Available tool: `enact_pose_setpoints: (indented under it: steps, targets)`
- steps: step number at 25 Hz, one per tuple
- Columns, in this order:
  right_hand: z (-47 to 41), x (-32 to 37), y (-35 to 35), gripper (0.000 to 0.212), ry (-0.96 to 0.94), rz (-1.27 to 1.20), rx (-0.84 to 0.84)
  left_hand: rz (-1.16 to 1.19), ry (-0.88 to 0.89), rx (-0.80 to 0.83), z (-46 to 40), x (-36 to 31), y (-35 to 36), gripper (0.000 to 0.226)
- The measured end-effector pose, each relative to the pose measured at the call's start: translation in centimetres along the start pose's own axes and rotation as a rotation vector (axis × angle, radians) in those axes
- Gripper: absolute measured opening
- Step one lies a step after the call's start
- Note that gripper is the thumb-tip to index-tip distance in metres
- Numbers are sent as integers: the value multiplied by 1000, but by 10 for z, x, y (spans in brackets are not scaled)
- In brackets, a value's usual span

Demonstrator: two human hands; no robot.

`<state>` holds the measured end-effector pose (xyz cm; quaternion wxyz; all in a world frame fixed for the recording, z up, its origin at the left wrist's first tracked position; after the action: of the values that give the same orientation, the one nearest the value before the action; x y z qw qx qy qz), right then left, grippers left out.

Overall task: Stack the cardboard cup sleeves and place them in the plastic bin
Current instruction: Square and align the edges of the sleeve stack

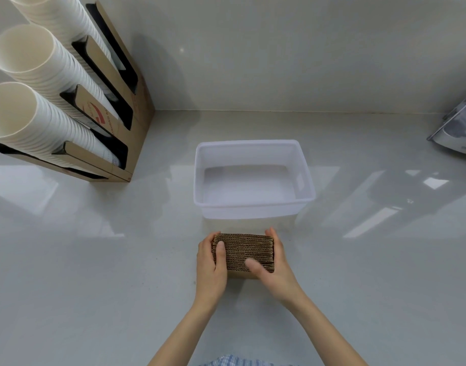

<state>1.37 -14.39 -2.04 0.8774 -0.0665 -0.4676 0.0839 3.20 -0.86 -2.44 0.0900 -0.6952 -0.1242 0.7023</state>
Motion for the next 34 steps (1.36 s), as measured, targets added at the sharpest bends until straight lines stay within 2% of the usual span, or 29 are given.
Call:
enact_pose_setpoints:
  steps: [3, 4, 6, 8, 9, 10, 13, 14, 16, 20, 21, 22, 24, 25, 26, 27, 30, 31, 34]
  targets:
    - [-2, 4, 11, 33, 24, -207, -197, -1, -3, 4, 3, 2, 1, 32]
    - [-3, 7, 13, 21, 37, -231, -264, 7, -7, 4, 3, 1, 1, 35]
    - [-6, 11, 15, 15, 46, -246, -333, 23, -14, 12, 3, 2, 0, 37]
    - [-11, 12, 14, 15, 39, -223, -368, 21, -19, 41, 2, 2, -2, 27]
    - [-12, 12, 13, 16, 34, -205, -382, 18, -16, 74, 1, 3, -4, 30]
    - [-13, 12, 13, 16, 29, -194, -389, 11, -6, 122, 1, 2, -6, 42]
    - [-15, 9, 12, 15, 22, -165, -377, -137, 79, 306, -2, 7, -17, 106]
    - [-15, 9, 12, 14, 22, -154, -368, -207, 117, 365, -3, 7, -21, 115]
    - [-15, 8, 12, 14, 20, -143, -352, -319, 201, 439, -7, 2, -25, 113]
    - [-11, 10, 6, 16, 52, -98, -227, -286, 297, 371, -10, -5, -26, 66]
    - [-10, 8, 1, 23, 57, -75, -146, -277, 288, 361, -9, -3, -26, 64]
    - [-8, 5, -4, 39, 52, -33, -48, -278, 280, 363, -8, 0, -27, 66]
    - [-4, -3, -14, 90, 18, 152, 107, -286, 271, 377, -6, 3, -28, 71]
    - [-3, -6, -18, 106, -9, 276, 137, -292, 276, 387, -6, 2, -29, 72]
    - [-3, -9, -21, 112, -44, 383, 132, -303, 289, 395, -7, 1, -29, 72]
    - [-6, -12, -22, 108, -93, 453, 94, -310, 307, 400, -8, 0, -28, 72]
    - [-12, -13, -21, 69, -213, 399, -47, -339, 338, 408, -11, -4, -31, 74]
    - [-12, -11, -20, 63, -226, 368, -63, -351, 351, 407, -12, -6, -33, 78]
    - [-14, -6, -25, 64, -226, 351, -86, -392, 367, 450, -23, -13, -35, 87]
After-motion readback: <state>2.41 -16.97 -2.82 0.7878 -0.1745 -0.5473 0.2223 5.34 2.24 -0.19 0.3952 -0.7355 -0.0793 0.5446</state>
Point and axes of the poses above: each hand's wrist, its own z-axis away from the middle knuckle, its own y-axis out of the palm, x = y × z, the point moved 1 cm from there along -z, towards the middle knuckle, and after that the axes turned 12 degrees about y, right-handed, at the moved point
